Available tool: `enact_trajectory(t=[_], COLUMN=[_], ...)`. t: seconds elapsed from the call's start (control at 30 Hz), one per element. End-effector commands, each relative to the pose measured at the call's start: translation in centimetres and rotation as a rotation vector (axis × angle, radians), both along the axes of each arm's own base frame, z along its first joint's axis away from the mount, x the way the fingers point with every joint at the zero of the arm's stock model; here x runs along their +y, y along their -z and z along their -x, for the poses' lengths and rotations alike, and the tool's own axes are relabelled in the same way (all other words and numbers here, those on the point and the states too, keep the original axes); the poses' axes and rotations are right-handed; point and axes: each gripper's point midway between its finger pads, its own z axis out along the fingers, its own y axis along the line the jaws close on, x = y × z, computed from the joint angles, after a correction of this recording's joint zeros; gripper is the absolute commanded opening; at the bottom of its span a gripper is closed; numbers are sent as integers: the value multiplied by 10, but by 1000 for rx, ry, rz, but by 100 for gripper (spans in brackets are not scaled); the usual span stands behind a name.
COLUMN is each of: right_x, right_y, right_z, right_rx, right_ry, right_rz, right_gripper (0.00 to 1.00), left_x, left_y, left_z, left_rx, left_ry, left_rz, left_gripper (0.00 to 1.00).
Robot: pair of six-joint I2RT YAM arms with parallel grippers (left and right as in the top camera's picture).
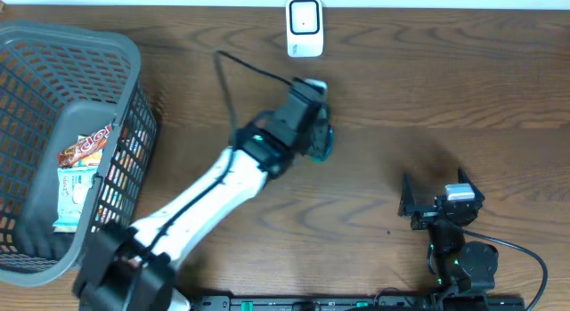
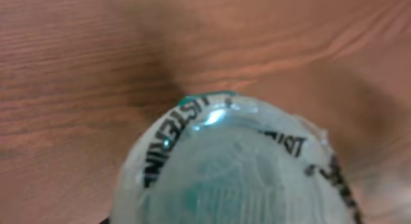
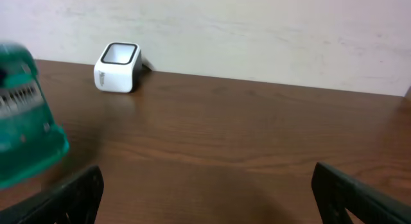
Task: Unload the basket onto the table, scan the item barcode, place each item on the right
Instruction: 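Lift the Listerine bottle out and carry it toward the scanner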
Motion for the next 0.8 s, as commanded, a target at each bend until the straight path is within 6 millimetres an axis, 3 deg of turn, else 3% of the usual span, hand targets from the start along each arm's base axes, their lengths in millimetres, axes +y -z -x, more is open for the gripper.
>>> enact_trajectory(t=[0.0, 0.3, 0.5, 0.77], right_x=[-4, -4, -4, -4], right_y=[1, 1, 1, 1], right_z=[0, 0, 0, 0], right_rx=[5, 5, 5, 5], right_ry=[18, 18, 19, 18], right_rz=[-12, -12, -12, -12], right_gripper=[99, 99, 99, 99], left_x=[8, 6, 1, 1], left_y=[-11, 18, 13, 14], left_z=[-21, -25, -30, -30], left_rx=[-157, -143, -120, -66], left_ry=[-47, -5, -116, -231], left_rz=[-151, -235, -128, -37], left_gripper=[23, 23, 28, 28])
